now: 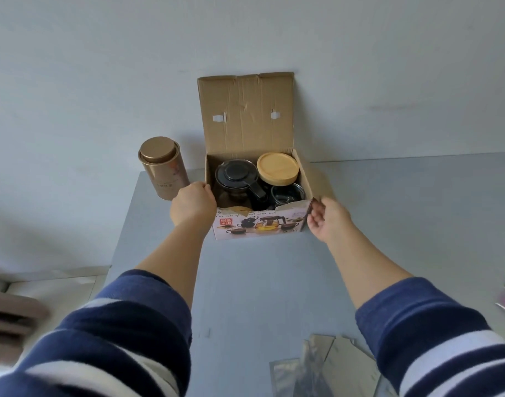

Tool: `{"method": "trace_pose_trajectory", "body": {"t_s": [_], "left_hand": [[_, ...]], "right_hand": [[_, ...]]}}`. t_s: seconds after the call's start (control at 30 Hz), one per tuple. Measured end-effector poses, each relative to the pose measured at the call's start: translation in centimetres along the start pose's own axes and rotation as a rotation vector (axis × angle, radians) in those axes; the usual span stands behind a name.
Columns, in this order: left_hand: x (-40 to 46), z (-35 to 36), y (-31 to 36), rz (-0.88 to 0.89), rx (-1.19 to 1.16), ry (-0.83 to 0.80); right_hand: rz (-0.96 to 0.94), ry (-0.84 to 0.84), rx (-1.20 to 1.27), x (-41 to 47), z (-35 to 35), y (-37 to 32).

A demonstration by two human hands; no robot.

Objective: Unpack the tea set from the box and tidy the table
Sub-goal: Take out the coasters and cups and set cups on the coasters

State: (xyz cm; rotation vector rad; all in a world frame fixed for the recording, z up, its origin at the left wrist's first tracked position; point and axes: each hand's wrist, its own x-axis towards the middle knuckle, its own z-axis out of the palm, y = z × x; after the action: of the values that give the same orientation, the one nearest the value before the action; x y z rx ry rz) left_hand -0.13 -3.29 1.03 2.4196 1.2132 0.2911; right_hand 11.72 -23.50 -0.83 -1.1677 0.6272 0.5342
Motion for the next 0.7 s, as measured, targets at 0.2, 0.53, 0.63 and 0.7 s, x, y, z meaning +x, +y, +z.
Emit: {"method": "trace_pose_trajectory", "body": {"t_s": [0.2, 0.53, 0.63, 0.7], "left_hand": [[-0.8, -1.0, 1.6, 0.098, 0.367, 0.007], [-1.9, -0.3, 7.1, 0.103, 0.843, -0.313], [-1.4, 0.3, 8.4, -0.019, 0.927, -0.418], [-0.7, 0.4, 9.0, -0.077, 0.922, -0.46]], "right_hand": [[-0.017, 0.095, -0.263, -0.6, 0.4, 0.0], [-1.145, -0.341, -1.333, -0.8, 4.7, -3.9], [-0.886, -0.452, -1.616, 0.1, 6.1, -4.9], [-0.82, -0.469, -1.728, 0.4, 7.0, -5.7]]}}
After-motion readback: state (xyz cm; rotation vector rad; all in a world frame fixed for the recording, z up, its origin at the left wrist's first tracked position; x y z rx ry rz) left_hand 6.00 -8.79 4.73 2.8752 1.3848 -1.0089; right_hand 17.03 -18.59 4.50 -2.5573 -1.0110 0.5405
